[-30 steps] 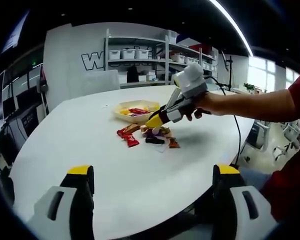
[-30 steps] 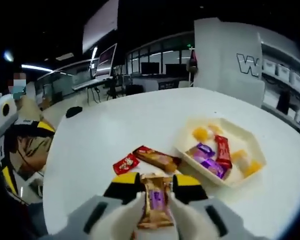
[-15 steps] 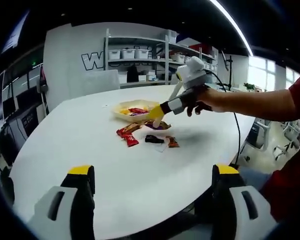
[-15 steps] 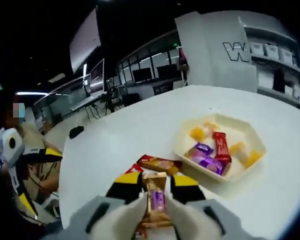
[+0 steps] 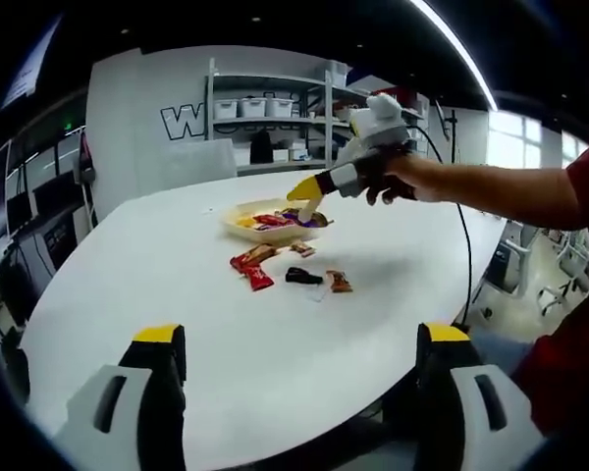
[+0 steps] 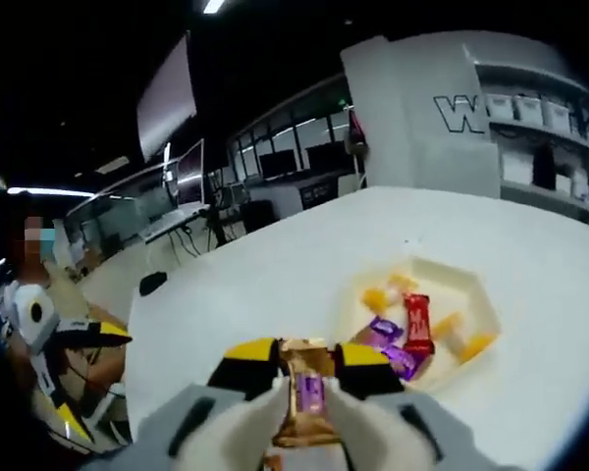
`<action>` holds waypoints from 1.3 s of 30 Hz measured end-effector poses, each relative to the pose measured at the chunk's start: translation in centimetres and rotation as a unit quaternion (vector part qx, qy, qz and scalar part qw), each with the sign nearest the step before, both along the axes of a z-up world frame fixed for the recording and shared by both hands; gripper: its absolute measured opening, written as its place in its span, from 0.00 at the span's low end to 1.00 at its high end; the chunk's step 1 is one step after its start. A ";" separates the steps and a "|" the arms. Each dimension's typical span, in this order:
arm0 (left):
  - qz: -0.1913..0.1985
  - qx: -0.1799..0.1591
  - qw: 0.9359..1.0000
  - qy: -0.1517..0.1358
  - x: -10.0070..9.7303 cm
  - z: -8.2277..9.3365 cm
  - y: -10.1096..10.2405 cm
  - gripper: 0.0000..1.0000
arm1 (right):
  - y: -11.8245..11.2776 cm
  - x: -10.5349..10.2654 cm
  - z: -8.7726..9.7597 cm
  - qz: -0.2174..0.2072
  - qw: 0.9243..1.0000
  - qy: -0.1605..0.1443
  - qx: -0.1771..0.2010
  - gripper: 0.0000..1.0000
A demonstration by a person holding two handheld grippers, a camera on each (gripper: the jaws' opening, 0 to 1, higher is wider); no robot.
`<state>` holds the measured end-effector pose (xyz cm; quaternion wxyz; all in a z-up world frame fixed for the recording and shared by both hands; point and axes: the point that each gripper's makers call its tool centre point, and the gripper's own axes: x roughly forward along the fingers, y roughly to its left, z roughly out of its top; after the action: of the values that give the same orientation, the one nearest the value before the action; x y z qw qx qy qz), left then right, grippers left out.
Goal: Place the target food into the container with the food tongs after gripping and lifting it, then release it inside without dropping or visibly crushing the food.
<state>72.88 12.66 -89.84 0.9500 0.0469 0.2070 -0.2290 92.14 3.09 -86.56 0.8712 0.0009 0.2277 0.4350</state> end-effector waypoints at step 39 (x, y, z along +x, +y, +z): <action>0.009 -0.007 1.000 0.002 1.2 -0.3 0.8 0.95 | -2.2 7.4 1.7 -0.062 0.997 -0.021 -0.035 0.17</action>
<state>74.06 13.42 -90.17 0.9518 0.0376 0.2080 -0.2222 99.51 0.86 -84.90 0.9006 -0.0247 0.2237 0.3719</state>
